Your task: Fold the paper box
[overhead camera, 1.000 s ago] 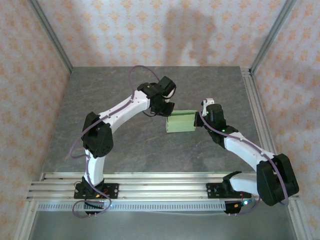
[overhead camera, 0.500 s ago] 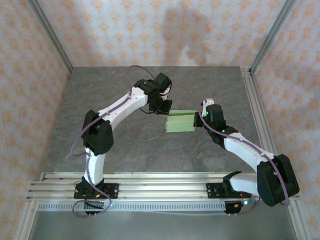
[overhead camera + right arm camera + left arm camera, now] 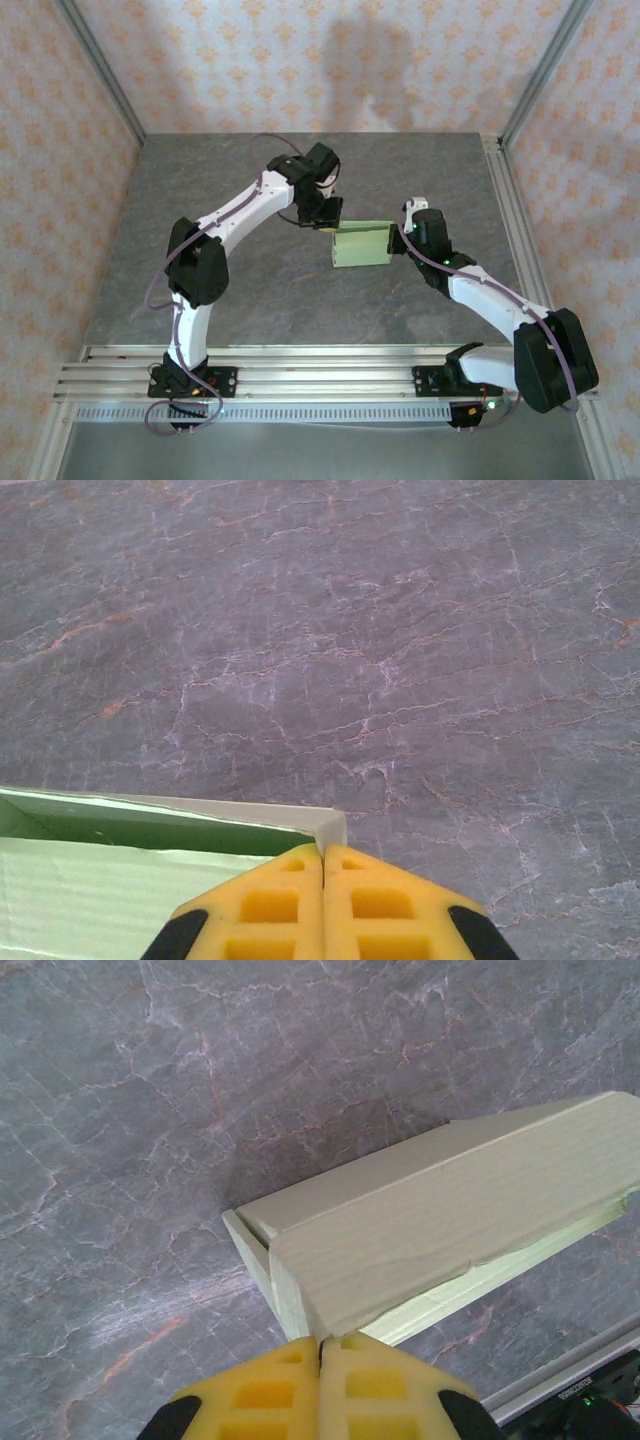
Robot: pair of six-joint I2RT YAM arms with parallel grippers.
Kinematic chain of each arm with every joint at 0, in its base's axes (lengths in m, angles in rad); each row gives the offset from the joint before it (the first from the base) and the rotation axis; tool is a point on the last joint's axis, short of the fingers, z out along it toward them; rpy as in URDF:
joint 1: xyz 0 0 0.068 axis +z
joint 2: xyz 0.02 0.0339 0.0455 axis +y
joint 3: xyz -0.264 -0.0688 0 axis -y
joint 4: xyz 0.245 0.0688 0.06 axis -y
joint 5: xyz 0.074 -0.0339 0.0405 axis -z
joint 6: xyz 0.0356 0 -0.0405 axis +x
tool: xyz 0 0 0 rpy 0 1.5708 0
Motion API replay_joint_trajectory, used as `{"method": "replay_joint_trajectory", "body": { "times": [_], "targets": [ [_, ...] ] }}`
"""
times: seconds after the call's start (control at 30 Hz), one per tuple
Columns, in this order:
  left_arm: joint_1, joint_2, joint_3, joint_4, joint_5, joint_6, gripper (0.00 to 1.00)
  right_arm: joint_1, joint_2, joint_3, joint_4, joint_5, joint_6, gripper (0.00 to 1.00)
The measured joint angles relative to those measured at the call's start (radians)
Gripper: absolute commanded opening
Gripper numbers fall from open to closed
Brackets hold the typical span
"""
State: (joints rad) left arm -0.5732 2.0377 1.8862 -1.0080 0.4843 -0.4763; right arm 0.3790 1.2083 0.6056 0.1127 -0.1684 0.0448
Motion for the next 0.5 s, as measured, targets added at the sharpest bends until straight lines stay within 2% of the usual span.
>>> {"method": "replay_joint_trajectory", "body": {
  "times": [0.13,0.5],
  "targets": [
    [0.013,0.012,0.0,0.001,0.054,-0.016,0.0,0.0,0.0,-0.005,0.003,0.014,0.006,0.0],
    [0.037,0.012,0.0,0.001,0.108,-0.021,0.0,0.0,-0.024,-0.05,0.059,0.019,0.022,0.0]
  ]
}}
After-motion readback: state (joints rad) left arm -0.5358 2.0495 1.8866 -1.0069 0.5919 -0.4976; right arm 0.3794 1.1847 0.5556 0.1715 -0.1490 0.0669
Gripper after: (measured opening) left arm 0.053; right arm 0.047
